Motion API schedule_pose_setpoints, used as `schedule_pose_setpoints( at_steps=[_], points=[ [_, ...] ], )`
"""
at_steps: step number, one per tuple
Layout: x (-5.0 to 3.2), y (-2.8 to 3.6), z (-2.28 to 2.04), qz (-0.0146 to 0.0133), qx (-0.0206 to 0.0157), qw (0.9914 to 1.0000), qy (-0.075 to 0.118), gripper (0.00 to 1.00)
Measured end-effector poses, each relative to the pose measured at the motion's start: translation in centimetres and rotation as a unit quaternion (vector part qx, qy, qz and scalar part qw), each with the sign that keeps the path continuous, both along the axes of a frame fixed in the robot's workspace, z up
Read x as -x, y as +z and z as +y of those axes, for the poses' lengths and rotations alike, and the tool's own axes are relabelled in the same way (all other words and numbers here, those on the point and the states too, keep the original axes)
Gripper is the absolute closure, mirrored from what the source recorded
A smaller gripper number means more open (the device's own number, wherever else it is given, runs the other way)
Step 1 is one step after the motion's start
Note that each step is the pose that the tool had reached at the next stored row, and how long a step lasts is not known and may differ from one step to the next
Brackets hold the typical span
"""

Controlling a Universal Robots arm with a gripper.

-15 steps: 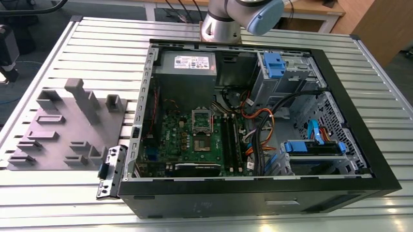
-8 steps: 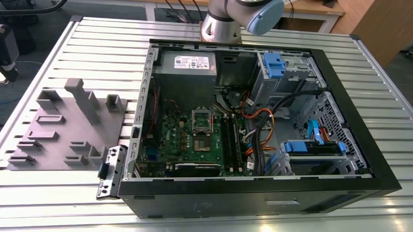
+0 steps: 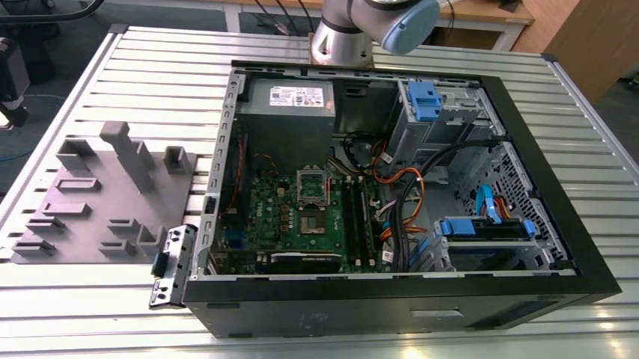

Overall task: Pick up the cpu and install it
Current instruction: 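Pick up the cpu and move it towards the insertion slot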

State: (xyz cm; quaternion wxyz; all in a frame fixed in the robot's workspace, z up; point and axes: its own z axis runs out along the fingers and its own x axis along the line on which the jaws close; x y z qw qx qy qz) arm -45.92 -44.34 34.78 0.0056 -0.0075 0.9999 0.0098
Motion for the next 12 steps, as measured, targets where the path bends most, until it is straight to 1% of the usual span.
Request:
schedule_pose_setpoints(
  at_steps=[12],
  points=[
    [0.01, -2.16, -0.19, 0.0, 0.0, 1.0, 0.0, 0.53]
  ],
)
